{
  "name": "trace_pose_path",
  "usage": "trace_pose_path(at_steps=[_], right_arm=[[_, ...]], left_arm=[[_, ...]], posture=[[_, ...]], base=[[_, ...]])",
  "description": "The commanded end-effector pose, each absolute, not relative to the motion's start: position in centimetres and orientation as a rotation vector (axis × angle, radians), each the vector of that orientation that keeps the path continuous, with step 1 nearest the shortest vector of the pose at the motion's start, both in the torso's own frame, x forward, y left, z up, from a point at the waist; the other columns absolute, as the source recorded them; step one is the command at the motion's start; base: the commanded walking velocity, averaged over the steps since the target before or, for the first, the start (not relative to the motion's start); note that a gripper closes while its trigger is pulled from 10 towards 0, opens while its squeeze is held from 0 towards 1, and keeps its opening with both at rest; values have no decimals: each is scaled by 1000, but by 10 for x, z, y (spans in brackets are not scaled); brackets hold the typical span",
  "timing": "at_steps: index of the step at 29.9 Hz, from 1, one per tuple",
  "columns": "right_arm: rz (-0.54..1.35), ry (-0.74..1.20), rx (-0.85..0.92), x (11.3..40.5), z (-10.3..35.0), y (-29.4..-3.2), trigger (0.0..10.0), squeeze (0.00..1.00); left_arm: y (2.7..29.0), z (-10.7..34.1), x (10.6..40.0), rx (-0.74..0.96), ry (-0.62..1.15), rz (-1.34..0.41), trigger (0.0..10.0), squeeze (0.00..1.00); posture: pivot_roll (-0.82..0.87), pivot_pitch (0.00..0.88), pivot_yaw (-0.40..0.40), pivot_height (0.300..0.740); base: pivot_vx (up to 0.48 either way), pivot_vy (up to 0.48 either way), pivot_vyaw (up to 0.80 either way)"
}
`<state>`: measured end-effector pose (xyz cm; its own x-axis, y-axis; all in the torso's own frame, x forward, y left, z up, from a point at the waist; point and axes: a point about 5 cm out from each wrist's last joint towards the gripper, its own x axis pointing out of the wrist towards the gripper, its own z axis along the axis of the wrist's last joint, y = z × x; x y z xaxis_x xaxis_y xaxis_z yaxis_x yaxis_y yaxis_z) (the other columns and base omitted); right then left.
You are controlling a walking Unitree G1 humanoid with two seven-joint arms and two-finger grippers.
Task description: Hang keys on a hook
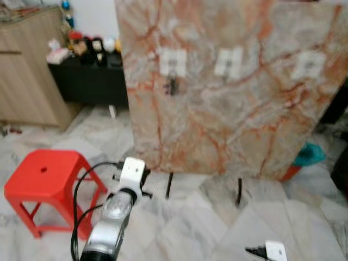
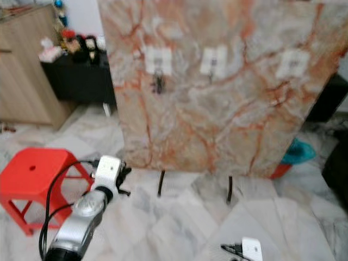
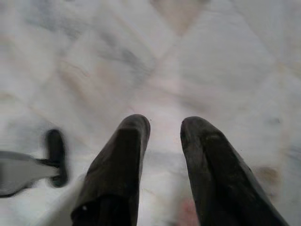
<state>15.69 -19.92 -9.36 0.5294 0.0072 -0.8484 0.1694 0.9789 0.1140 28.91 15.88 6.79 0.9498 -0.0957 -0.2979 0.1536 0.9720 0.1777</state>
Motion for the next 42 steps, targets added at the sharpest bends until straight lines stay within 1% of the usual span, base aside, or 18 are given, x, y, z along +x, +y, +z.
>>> trace_pose_path(at_steps=[1,7,17,19,22,28,34,42], right_arm=[[-138,1017,184,149,-94,-212,10000,0],[-144,1019,190,148,-95,-213,10000,0],[-152,1037,194,139,-98,-213,10000,0],[-154,1049,188,136,-99,-213,10000,0],[-157,1061,178,134,-99,-215,10000,0],[-125,1045,150,144,-96,-214,10000,0],[-123,1035,153,150,-94,-213,10000,0],[-115,1050,139,149,-95,-212,10000,0]], left_arm=[[148,72,293,187,274,-157,10000,0],[144,75,296,182,261,-161,10000,0],[144,70,290,185,271,-167,10000,0],[144,67,290,202,279,-172,10000,0],[139,66,291,213,275,-198,10000,0],[138,78,304,200,231,-170,10000,0],[146,71,300,215,240,-157,10000,0],[147,69,297,214,242,-152,10000,0]], posture=[[-2,0,-50,740],[-5,0,-52,740],[-11,0,-51,740],[-13,0,-44,740],[-16,0,-55,740],[-7,0,-69,740],[11,0,-86,740],[19,0,-76,740]], base=[[416,0,0],[417,0,0],[416,0,0],[0,0,0],[0,0,0],[0,0,0],[0,-428,0],[0,-465,0]])
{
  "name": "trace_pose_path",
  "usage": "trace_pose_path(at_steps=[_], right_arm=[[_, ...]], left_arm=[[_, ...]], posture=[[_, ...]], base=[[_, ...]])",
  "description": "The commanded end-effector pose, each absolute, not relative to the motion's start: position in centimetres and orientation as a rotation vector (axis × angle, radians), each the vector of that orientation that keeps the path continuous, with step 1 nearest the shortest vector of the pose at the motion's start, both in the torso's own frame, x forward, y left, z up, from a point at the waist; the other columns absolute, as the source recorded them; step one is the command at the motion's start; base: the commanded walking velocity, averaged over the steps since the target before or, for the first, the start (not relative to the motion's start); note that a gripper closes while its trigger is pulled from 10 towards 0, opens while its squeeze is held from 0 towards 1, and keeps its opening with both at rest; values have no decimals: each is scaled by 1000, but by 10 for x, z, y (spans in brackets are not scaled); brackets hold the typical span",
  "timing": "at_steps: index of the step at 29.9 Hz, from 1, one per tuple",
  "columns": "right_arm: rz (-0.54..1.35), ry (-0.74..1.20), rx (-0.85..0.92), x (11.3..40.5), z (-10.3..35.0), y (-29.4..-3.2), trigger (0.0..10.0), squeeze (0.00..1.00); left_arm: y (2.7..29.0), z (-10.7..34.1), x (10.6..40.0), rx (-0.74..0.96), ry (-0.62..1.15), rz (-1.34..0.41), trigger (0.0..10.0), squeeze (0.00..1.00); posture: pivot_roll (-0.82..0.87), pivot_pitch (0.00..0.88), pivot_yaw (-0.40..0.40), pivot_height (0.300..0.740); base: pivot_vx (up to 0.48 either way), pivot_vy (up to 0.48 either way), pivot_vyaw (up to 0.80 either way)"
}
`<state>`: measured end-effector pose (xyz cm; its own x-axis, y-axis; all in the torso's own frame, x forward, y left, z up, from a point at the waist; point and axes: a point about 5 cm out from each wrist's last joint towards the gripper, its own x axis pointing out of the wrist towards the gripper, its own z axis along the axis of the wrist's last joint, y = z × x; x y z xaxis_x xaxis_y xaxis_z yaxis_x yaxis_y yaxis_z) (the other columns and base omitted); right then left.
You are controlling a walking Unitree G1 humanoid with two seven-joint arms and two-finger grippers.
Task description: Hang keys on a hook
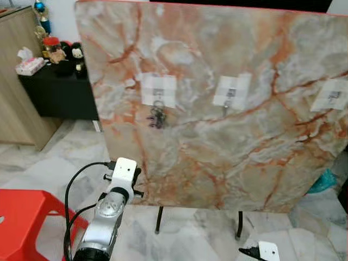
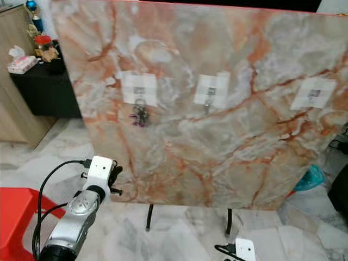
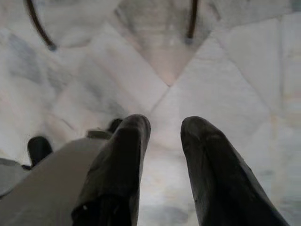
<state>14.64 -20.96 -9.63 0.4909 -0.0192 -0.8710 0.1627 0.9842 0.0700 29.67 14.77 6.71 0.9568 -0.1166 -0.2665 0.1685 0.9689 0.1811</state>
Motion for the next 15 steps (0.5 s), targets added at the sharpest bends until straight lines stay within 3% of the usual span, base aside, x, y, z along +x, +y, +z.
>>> trace_pose_path(at_steps=[1,15], right_arm=[[-114,1050,140,149,-95,-212,10000,0],[-129,1049,170,147,-97,-207,10000,0]], left_arm=[[147,69,297,214,241,-153,10000,0],[145,70,300,235,235,-188,10000,0]], posture=[[17,0,-73,740],[-1,0,-37,740]], base=[[0,-465,0],[0,-465,0]])
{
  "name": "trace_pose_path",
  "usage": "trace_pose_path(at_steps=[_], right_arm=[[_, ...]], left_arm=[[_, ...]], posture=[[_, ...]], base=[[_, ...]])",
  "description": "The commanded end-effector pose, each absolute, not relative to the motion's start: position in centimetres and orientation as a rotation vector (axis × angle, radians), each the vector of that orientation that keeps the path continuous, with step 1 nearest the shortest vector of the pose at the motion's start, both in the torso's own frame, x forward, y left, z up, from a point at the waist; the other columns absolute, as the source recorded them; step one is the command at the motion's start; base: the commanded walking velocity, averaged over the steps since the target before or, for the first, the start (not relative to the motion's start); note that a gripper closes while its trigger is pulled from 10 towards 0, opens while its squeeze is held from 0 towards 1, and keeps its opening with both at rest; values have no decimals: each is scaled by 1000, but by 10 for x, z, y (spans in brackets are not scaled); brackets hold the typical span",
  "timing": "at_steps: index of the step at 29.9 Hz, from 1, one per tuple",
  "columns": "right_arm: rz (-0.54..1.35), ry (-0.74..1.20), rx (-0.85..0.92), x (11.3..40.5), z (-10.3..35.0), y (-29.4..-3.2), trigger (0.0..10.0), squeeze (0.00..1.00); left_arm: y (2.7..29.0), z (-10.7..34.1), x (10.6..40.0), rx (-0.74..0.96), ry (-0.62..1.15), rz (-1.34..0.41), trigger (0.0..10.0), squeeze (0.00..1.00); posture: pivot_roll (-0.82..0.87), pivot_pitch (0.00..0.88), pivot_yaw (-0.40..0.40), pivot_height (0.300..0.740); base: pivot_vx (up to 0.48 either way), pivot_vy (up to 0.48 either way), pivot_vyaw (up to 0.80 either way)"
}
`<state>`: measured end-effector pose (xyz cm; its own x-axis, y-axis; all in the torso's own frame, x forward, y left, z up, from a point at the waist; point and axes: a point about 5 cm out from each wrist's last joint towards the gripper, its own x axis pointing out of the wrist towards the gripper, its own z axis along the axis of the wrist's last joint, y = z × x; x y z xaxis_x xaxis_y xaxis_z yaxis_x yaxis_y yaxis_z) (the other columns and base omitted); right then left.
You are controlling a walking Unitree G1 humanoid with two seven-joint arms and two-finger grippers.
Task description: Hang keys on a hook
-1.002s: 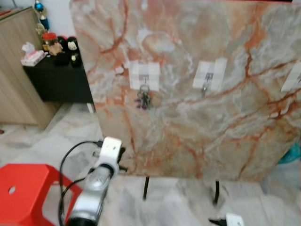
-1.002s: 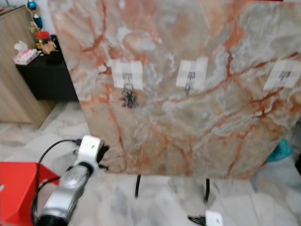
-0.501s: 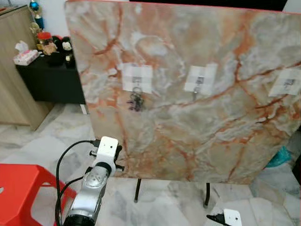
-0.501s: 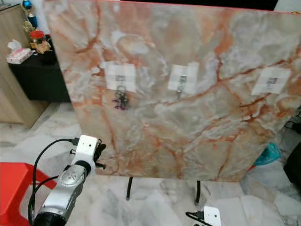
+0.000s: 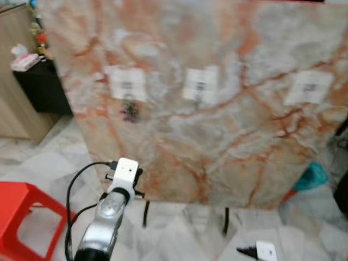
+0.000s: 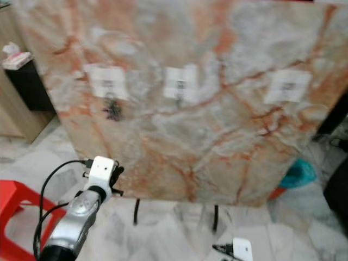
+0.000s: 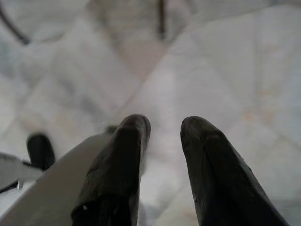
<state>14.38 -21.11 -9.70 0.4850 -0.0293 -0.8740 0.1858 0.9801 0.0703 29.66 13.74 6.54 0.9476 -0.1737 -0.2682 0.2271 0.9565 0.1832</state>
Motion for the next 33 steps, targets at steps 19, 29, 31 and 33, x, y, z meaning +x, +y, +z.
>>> trace_pose_path(at_steps=[19,29,31,33], right_arm=[[-144,1036,181,152,-94,-209,10000,0],[-157,1020,203,155,-93,-210,10000,0],[-158,1019,203,155,-93,-210,10000,0],[-158,1020,203,155,-93,-210,10000,0]], left_arm=[[147,74,301,250,229,-183,10000,0],[152,75,299,257,229,-147,10000,0],[151,75,298,262,230,-148,10000,0],[151,74,298,269,232,-153,10000,0]], posture=[[-4,0,-46,740],[0,0,-59,740],[-1,0,-59,740],[-4,0,-57,740]], base=[[0,-464,0],[0,-465,0],[0,-463,0],[0,-439,0]])
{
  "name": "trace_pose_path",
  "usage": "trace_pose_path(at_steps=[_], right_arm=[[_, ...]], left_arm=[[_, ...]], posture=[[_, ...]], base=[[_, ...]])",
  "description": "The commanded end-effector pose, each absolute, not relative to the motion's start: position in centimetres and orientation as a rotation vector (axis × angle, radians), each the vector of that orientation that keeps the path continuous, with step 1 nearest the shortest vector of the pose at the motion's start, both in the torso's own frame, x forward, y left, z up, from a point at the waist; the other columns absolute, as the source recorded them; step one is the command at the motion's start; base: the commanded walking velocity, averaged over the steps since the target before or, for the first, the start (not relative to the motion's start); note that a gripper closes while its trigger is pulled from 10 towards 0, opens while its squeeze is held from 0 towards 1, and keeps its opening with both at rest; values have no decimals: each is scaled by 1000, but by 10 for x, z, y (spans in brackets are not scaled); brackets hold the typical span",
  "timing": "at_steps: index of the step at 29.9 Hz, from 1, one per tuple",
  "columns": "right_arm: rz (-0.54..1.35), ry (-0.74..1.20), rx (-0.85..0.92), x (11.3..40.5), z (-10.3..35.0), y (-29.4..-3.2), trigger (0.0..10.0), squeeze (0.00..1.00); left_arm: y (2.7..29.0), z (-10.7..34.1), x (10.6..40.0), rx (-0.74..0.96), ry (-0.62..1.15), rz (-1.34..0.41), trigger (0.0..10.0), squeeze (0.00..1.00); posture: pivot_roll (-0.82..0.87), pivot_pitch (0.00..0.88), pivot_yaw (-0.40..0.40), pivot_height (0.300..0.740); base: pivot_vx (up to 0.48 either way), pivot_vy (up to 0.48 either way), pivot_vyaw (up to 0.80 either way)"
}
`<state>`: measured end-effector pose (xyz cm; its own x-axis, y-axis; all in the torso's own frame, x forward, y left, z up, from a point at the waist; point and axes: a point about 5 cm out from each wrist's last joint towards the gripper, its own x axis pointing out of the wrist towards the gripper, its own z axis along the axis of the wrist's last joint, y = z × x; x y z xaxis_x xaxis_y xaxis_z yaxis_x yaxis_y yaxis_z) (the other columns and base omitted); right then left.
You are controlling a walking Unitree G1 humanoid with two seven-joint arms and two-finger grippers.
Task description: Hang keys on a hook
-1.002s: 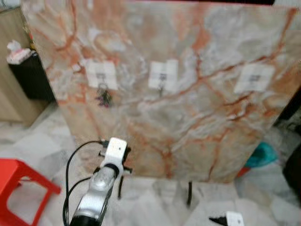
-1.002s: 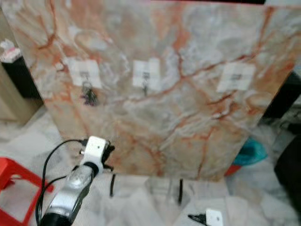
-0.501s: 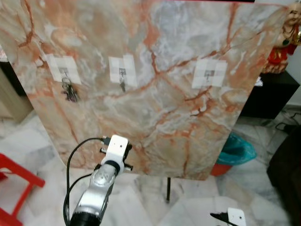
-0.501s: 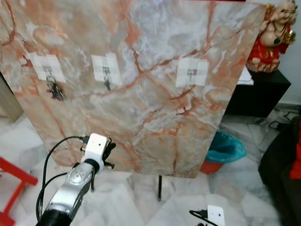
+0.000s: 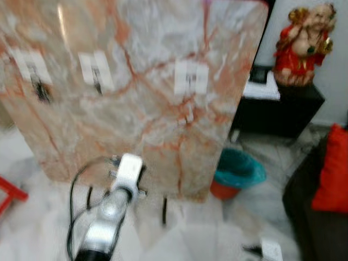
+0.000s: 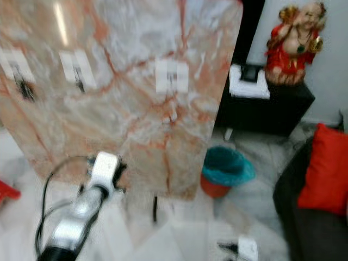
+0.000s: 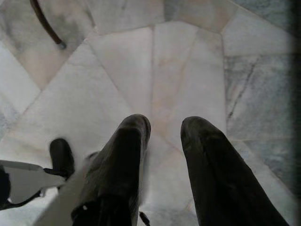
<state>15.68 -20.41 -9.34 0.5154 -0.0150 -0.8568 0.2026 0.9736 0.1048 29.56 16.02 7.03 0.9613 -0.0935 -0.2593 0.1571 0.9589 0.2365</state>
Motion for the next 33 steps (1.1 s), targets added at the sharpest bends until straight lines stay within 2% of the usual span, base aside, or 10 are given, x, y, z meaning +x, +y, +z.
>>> trace_pose_path(at_steps=[1,8,15,23,27,28,33], right_arm=[[-158,1020,202,155,-93,-211,10000,0],[-159,1020,205,155,-93,-210,10000,0],[-156,1010,213,155,-93,-210,10000,0],[-157,1006,218,155,-92,-211,10000,0],[-154,1007,214,156,-92,-211,10000,0],[-150,1007,210,156,-92,-211,10000,0],[-147,1005,207,157,-92,-211,10000,0]], left_arm=[[151,74,298,272,232,-156,10000,0],[151,78,299,285,212,-160,10000,0],[150,78,298,321,214,-154,10000,0],[159,82,302,405,209,-70,10000,0],[169,99,308,554,140,25,10000,0],[179,102,309,594,148,122,10000,0],[199,110,309,565,138,279,10000,0]], posture=[[-4,0,-58,740],[1,0,-61,740],[0,0,-62,740],[-2,0,-65,740],[-1,0,-68,740],[-3,0,-69,740],[-5,0,-72,740]], base=[[0,-315,0],[0,0,0],[0,-401,0],[0,0,0],[0,0,0],[0,0,0],[0,0,0]])
